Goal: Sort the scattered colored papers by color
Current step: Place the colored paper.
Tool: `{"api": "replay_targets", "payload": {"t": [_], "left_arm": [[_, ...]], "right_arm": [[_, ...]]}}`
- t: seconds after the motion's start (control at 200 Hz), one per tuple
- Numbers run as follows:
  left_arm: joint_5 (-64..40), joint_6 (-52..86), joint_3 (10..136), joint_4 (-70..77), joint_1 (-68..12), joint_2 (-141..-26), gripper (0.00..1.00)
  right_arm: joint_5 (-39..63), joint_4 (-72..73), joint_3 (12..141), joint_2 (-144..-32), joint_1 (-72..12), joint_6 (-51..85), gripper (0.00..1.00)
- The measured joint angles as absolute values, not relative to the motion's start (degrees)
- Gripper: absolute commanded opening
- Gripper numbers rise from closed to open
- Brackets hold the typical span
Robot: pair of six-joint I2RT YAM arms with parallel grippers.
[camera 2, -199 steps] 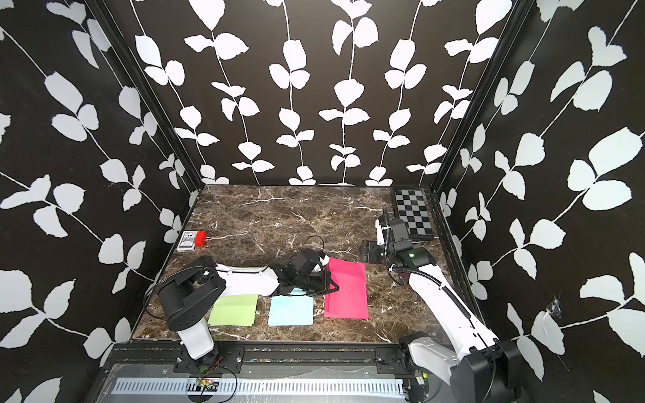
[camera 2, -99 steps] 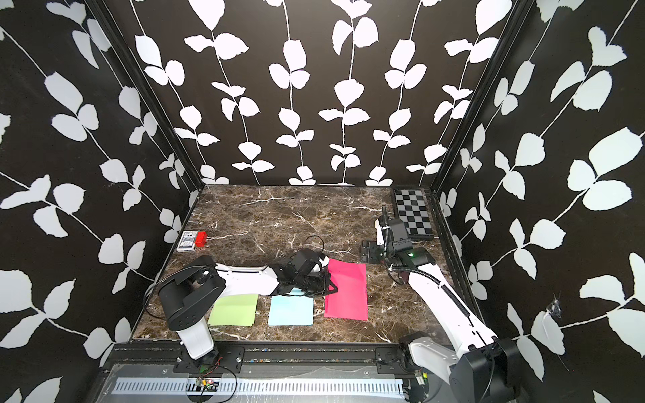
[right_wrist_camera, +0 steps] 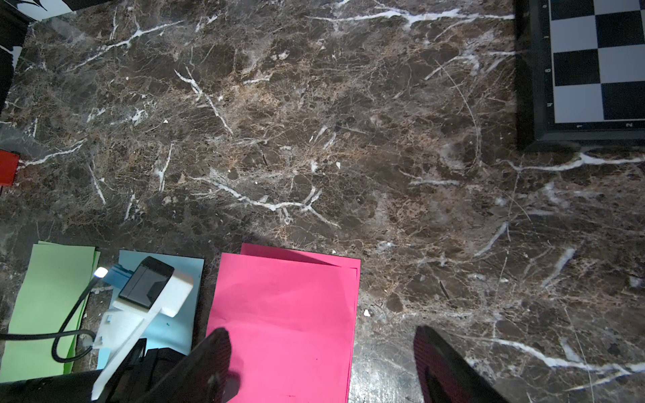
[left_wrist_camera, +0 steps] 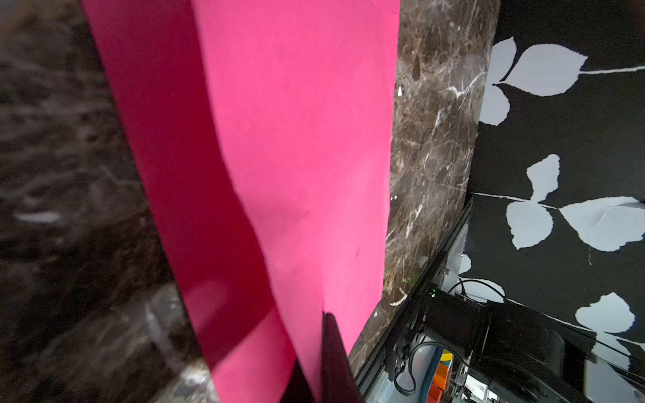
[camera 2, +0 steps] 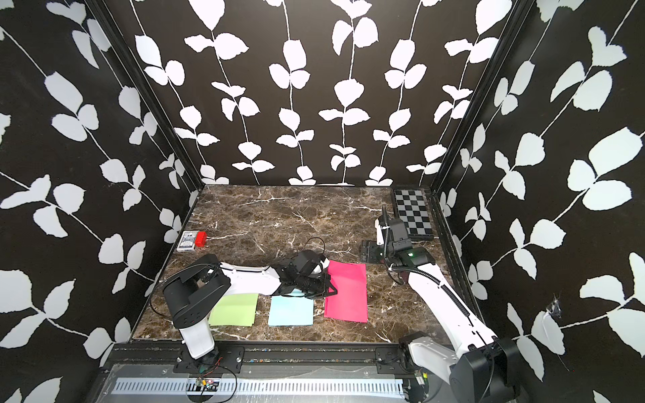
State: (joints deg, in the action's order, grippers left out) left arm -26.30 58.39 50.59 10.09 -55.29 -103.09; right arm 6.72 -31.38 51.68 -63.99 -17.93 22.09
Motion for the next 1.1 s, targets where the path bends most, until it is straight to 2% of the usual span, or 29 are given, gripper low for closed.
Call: {"api": "replay_targets", "payload": {"t": [0.095,0.15,0.285,0.455,0.845,1.025,1.1], "left_arm": [[-26.1,58.0,50.7,9.8,-55.2,-103.1,0.11],[-25.9,57.4,50.7,9.4,-55.1,-103.1,0.22],[-25.0,56.3,51.4,7.4,-54.9,-103.1,0.38],[-23.9,54.9,52.3,5.1,-54.9,-103.1,0.44],[-21.1,52.5,53.3,-0.3,-54.9,-101.4,0.48],[-17.5,50.4,54.2,-5.0,-54.9,-98.0,0.57],[-15.5,49.4,54.5,-6.7,-54.9,-95.9,0.69]], "right_arm": [[6.8,-31.1,51.4,-64.1,-17.9,22.1,0.82],[6.9,-30.9,51.2,-64.1,-17.9,22.1,0.82],[7.2,-30.7,51.2,-64.3,-17.9,22.1,0.82],[7.9,-30.5,51.2,-64.8,-17.9,22.2,0.82],[9.4,-29.5,51.2,-66.2,-17.9,22.6,0.82],[10.6,-28.7,51.2,-66.9,-17.9,23.1,0.84],[11.3,-27.9,51.1,-67.3,-17.9,23.4,0.86]]}}
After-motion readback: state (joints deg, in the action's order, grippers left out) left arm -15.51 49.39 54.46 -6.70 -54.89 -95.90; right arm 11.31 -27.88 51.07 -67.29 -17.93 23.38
